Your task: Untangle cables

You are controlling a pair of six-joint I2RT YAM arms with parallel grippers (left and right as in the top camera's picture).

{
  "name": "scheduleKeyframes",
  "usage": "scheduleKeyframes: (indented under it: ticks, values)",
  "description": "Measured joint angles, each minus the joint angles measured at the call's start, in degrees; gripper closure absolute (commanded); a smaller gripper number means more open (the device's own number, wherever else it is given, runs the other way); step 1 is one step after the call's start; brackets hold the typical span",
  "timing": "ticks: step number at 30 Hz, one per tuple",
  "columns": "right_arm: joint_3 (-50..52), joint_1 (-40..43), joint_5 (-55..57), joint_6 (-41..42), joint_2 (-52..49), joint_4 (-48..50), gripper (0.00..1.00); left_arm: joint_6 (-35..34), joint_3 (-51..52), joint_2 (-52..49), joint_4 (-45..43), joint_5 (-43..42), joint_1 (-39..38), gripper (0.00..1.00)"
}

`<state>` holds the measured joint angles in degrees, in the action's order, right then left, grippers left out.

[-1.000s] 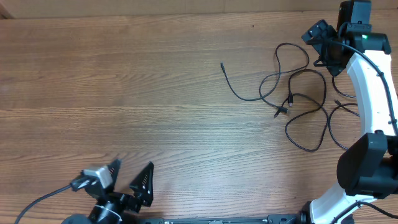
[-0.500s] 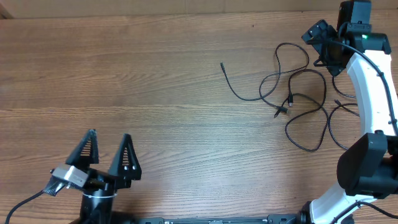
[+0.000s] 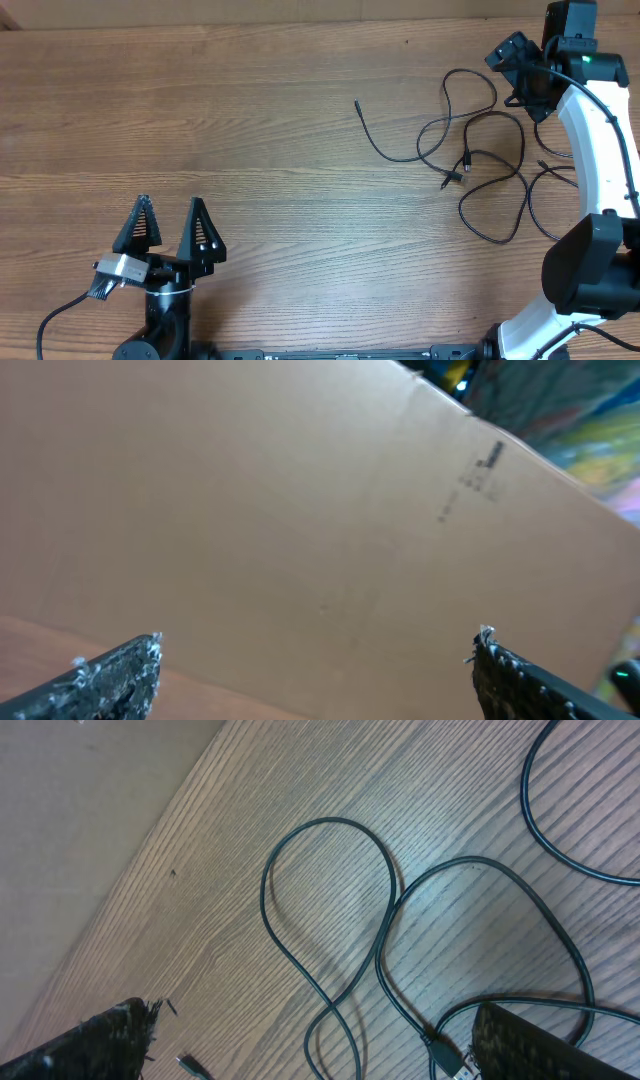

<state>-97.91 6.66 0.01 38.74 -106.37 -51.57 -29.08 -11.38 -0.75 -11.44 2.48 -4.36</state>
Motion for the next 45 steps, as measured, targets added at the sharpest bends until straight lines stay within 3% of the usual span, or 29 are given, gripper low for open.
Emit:
scheduleKeyframes:
  ticks: [12, 24, 45]
  values:
    - [0.0, 0.0, 0.0, 0.0, 0.0, 0.0, 0.0, 0.0, 9.5, 0.0, -2.1, 4.5, 2.6, 0.01]
    - [0.0, 0.0, 0.0, 0.0, 0.0, 0.0, 0.0, -0.1, 10.9, 0.0, 14.5, 10.7, 2.6, 0.01]
    - [0.0, 0.0, 0.0, 0.0, 0.0, 0.0, 0.0, 0.5, 10.9, 0.0, 14.5, 11.6, 2.6, 0.01]
